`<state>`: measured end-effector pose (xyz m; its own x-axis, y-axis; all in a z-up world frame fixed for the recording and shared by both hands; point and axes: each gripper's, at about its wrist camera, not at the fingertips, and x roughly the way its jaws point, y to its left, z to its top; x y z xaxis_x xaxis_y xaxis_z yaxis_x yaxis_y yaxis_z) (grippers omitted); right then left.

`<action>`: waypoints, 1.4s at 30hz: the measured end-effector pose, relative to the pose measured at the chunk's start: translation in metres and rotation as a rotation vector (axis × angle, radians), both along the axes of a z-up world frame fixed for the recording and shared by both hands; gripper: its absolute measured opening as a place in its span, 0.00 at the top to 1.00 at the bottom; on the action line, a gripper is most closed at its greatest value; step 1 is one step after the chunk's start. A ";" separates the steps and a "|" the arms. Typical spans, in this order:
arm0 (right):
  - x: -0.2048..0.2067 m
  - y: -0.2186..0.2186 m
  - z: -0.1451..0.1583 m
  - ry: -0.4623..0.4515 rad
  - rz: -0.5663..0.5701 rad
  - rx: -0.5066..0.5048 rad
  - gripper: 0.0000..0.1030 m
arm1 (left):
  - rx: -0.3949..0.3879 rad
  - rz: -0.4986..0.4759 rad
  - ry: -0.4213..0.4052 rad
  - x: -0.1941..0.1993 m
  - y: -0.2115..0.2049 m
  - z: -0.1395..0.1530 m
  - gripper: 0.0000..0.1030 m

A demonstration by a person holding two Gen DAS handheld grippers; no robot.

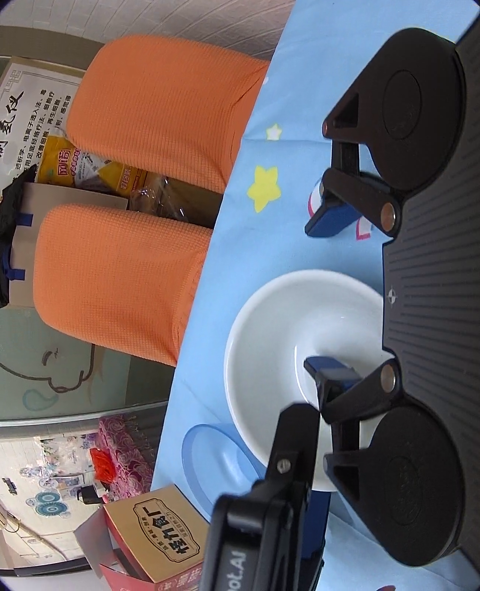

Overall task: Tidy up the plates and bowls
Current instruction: 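Move both grippers to the white ceramic bowl and grip its rim, then carry the white bowl into the steel bowl and release it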

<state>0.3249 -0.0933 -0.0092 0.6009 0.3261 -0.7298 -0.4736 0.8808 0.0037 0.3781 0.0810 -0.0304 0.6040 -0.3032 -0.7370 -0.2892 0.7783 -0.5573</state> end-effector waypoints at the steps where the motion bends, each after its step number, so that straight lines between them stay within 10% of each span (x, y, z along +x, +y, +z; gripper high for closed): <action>1: -0.002 0.000 -0.001 0.009 0.005 0.017 0.23 | -0.015 -0.019 0.001 0.001 -0.001 -0.001 0.46; 5: -0.015 0.007 0.003 0.025 0.031 0.033 0.39 | 0.003 -0.057 -0.023 -0.003 -0.006 0.002 0.58; 28: -0.183 -0.011 0.093 -0.190 -0.011 -0.062 0.24 | 0.003 -0.205 -0.235 -0.161 -0.040 0.087 0.51; 42: -0.267 -0.051 0.055 -0.121 -0.102 -0.034 0.23 | -0.032 -0.349 -0.152 -0.244 -0.083 0.040 0.49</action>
